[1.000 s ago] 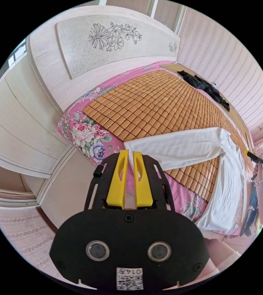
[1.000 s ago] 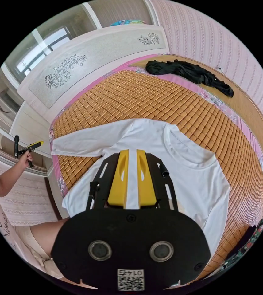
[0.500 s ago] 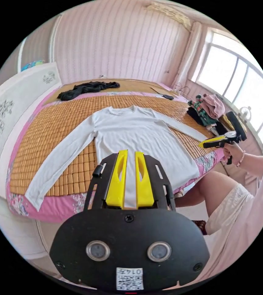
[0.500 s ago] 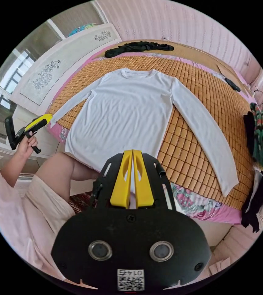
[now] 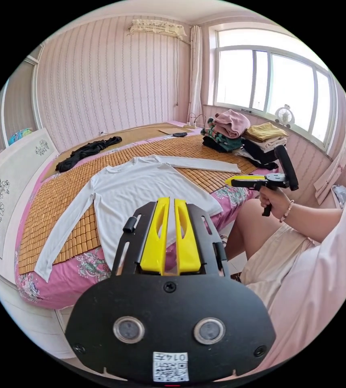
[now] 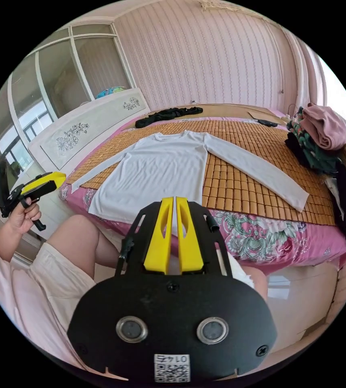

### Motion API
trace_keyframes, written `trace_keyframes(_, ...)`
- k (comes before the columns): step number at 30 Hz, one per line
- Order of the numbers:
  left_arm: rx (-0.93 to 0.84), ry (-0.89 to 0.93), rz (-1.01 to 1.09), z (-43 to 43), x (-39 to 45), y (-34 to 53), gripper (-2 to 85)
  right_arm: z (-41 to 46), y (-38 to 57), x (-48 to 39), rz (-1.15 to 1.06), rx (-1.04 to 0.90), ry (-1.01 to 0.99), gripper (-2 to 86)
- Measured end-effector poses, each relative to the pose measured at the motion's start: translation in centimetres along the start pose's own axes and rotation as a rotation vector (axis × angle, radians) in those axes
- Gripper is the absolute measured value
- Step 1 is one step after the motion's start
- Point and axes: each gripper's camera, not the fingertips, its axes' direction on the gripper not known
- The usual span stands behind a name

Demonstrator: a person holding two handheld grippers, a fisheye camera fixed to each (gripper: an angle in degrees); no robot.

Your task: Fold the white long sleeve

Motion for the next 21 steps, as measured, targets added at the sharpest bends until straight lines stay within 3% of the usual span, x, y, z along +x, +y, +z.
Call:
trace_keyframes(5, 0.075, -0.09, 0.069, -1.3, 5.8, -2.0, 4.8, -6.4, 2.2, 3.0, 0.127, 0.263, 0.085, 10.3)
trace_keyframes(10, 0.056, -0.191, 0.233, 1.3, 12.0, -5.8, 6.6, -8.9, 3.2, 7.1, 0.208, 0.362, 0.105, 11.9)
trace_keyframes(16, 0.067, -0.119, 0.326, 8.1, 17.6, -12.3, 9.2, -10.7, -0.2, 17.3, 0.395, 0.48, 0.417, 14.0)
trace_keyframes(21, -0.034, -0.035, 0.447, 17.0, 22.2, -18.4, 11.6, -10.7, -3.3, 28.5, 0.539, 0.394, 0.467, 14.4)
